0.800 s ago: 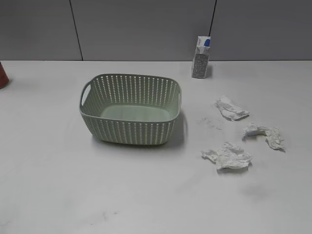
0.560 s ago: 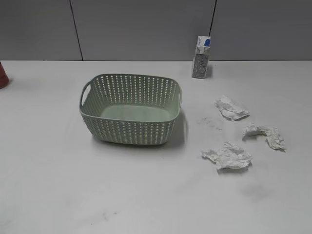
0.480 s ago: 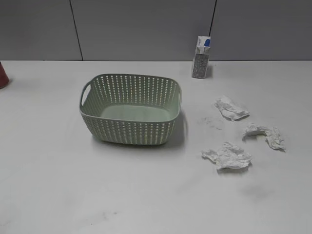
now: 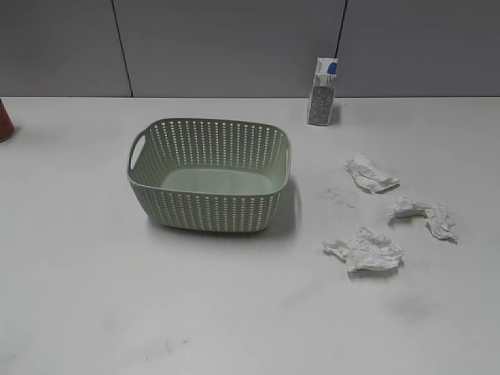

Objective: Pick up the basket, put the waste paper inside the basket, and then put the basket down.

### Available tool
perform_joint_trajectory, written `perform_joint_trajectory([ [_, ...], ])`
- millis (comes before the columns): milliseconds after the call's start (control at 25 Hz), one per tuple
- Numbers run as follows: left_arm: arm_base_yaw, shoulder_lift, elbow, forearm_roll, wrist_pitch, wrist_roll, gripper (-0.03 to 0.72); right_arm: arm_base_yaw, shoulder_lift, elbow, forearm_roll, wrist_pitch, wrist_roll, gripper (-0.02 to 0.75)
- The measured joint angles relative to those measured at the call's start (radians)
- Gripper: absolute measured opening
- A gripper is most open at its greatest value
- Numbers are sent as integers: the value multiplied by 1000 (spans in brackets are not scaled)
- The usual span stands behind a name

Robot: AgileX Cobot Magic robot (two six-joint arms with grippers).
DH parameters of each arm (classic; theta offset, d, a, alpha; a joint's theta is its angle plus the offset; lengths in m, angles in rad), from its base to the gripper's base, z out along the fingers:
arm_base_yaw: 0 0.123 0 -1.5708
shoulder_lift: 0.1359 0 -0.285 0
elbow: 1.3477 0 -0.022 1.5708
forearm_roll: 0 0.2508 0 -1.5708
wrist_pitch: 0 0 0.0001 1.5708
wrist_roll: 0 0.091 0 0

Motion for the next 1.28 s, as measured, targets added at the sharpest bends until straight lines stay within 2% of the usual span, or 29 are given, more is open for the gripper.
perform_joint_trajectory([
  [280, 0, 35, -27, 0, -82, 0, 553, 0, 0, 0, 0, 0, 0, 564],
  [720, 0, 287, -95, -10, -305, 0, 553, 0, 0, 0, 0, 0, 0, 564],
  [1000, 0, 543, -220, -106, -312, 2, 553, 0, 0, 0, 1, 0, 0, 564],
  [1280, -2, 916, -387, -230, -272, 105, 547, 0, 0, 0, 1, 0, 0, 564],
])
